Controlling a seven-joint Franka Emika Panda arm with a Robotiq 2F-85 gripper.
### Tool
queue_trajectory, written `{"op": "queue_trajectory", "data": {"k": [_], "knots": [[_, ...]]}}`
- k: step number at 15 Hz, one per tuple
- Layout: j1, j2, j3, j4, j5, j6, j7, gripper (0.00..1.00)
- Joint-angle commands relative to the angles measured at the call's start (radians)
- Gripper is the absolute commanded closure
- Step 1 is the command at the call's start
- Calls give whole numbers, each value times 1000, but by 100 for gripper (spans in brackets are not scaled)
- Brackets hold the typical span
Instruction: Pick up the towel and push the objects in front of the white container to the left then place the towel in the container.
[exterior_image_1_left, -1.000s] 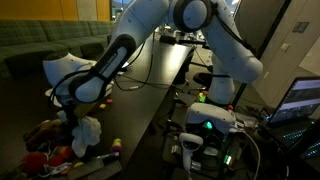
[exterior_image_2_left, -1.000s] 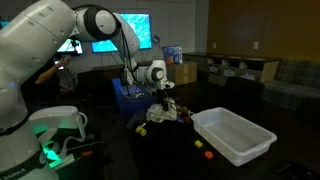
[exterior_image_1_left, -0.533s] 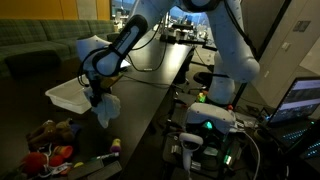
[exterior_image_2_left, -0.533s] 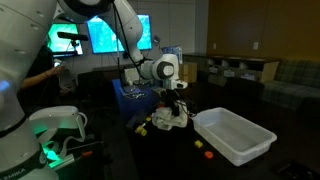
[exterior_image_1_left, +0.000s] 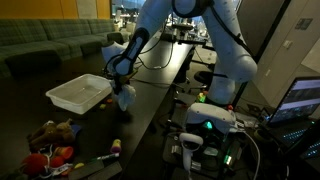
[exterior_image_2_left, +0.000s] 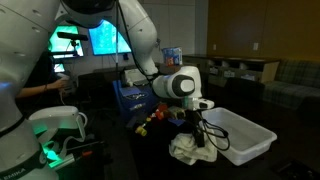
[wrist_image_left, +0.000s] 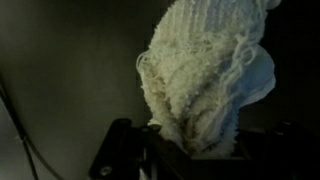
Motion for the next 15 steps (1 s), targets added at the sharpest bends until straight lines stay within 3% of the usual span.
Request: {"op": "queue_trajectory", "data": {"k": [1, 7, 15], "knots": [[-15, 132, -67, 107, -32, 50, 53, 99], [-37, 325, -128, 324, -9, 59, 60, 99], [-48, 471, -104, 520, 35, 58, 48, 99]]}}
